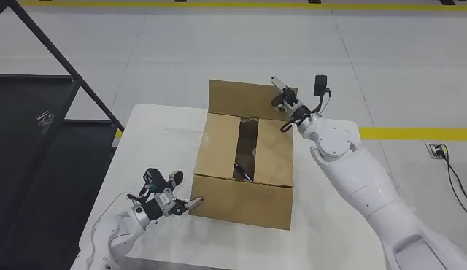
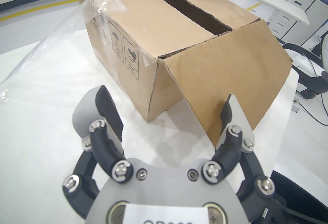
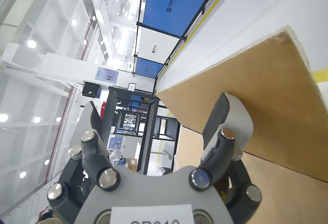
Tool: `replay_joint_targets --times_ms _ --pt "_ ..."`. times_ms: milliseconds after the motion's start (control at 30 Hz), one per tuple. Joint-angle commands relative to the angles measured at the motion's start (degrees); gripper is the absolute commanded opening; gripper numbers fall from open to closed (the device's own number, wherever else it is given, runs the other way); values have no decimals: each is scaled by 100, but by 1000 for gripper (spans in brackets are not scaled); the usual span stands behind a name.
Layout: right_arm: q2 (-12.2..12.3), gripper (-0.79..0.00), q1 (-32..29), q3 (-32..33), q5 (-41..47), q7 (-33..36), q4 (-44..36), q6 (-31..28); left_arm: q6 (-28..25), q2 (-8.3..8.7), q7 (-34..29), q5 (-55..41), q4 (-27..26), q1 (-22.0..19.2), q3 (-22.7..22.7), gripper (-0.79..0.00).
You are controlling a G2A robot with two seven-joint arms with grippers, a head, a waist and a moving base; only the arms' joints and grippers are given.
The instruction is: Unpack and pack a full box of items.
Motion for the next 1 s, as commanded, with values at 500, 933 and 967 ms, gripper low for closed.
replay_joint_targets --times_ms 500,933,967 --pt "-63 0 -116 164 244 -435 -71 278 -26 29 -45 7 92 -211 225 0" --pt "-810 0 547 -170 193 -1029 1433 947 63 73 -2 9 131 -167 246 0" --pt "-864 0 578 -187 178 -1083 1560 969 64 76 1 9 130 -158 248 0"
